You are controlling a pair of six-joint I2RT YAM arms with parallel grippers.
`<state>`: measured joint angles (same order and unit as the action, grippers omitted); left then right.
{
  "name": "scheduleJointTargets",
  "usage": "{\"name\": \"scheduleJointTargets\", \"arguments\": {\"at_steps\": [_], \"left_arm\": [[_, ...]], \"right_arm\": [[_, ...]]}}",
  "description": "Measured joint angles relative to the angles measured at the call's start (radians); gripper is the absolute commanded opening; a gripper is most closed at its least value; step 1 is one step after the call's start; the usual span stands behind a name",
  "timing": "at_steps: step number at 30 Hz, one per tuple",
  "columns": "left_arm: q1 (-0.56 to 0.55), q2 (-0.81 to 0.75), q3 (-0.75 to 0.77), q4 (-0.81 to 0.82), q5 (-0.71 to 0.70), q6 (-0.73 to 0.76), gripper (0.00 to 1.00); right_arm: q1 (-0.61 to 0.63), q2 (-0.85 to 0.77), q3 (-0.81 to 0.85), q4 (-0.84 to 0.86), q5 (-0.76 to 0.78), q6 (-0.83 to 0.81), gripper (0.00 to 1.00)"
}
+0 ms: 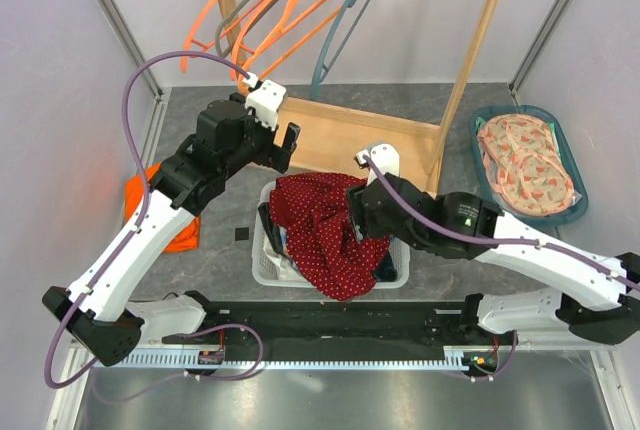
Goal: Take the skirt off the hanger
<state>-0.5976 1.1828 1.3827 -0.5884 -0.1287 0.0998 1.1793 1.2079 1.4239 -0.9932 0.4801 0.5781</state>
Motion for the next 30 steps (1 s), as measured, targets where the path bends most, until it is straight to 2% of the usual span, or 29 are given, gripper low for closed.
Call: {"name": "scheduleJointTargets", "arguments": {"at_steps": [6,10,15,16,17,18,19,20,24,30], "left_arm": [[0.008,-0.006,0.0,0.0,0.0,0.001,1.0],[0.02,-0.016,0.0,0.0,0.0,0.007,1.0],[0.039,-0.025,0.0,0.0,0.0,0.006,1.0],[0.042,-0.026,0.0,0.0,0.001,0.007,1.0],[0.045,-0.027,0.0,0.0,0.001,0.006,1.0],[0.049,-0.027,0.0,0.0,0.001,0.006,0.99],[0.053,-0.027,0.0,0.0,0.002,0.006,1.0],[0.056,-0.027,0.0,0.0,0.002,0.006,1.0],[0.067,-0.031,0.0,-0.002,0.002,0.006,1.0],[0.069,-0.045,0.0,-0.008,0.004,0.006,1.0]], "right_arm": [[0.002,0.013,-0.191,0.222,0.023,-0.043,0.41],[0.002,0.083,-0.328,0.361,0.002,-0.028,0.38],[0.002,0.077,-0.561,0.564,-0.033,0.019,0.36],[0.002,0.072,-0.587,0.6,-0.031,0.027,0.4],[0.002,0.066,-0.602,0.625,-0.029,0.033,0.6],[0.002,0.058,-0.609,0.639,-0.025,0.038,0.75],[0.002,0.053,-0.61,0.644,-0.018,0.043,0.89],[0.002,0.045,-0.608,0.64,-0.008,0.041,0.98],[0.001,0.021,-0.488,0.497,0.037,0.01,0.98],[0.003,-0.007,-0.006,0.322,0.069,-0.032,0.98]]}}
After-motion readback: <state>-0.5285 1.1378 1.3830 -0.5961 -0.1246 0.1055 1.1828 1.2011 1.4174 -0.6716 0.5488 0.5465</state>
